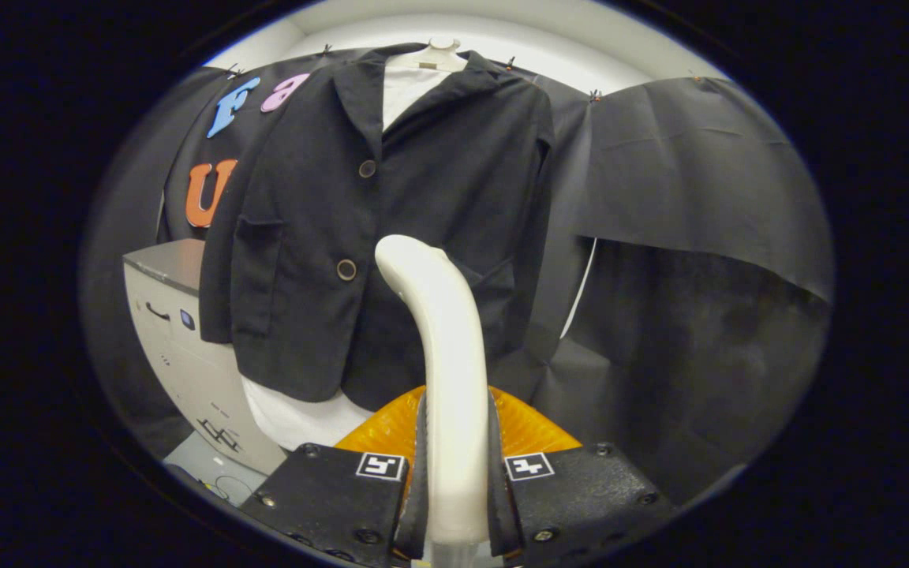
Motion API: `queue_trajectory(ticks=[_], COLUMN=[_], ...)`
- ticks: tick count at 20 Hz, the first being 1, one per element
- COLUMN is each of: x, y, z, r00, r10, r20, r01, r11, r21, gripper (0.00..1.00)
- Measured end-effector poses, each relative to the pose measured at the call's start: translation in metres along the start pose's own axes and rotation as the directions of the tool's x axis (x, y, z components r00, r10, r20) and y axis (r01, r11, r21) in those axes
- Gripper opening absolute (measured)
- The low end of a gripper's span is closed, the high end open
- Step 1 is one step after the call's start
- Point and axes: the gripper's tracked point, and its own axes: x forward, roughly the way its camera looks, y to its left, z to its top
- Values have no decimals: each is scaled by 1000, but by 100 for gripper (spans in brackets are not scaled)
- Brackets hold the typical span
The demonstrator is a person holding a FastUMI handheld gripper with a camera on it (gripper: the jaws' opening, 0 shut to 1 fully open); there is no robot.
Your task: Iron the clothes twice with a garment steamer, once on the left side and once on the right side.
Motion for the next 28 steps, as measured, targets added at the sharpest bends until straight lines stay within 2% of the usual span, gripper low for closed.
queue_trajectory(ticks=[13,18,28], x=[0,-17,-140], y=[17,30,16], z=[-97,-131,-69], r00=[978,958,986], r10=[-19,-17,-52], r20=[-210,-285,-156], r01=[14,22,68], r11=[1000,1000,992], r21=[-26,14,102], gripper=[33,33,33])
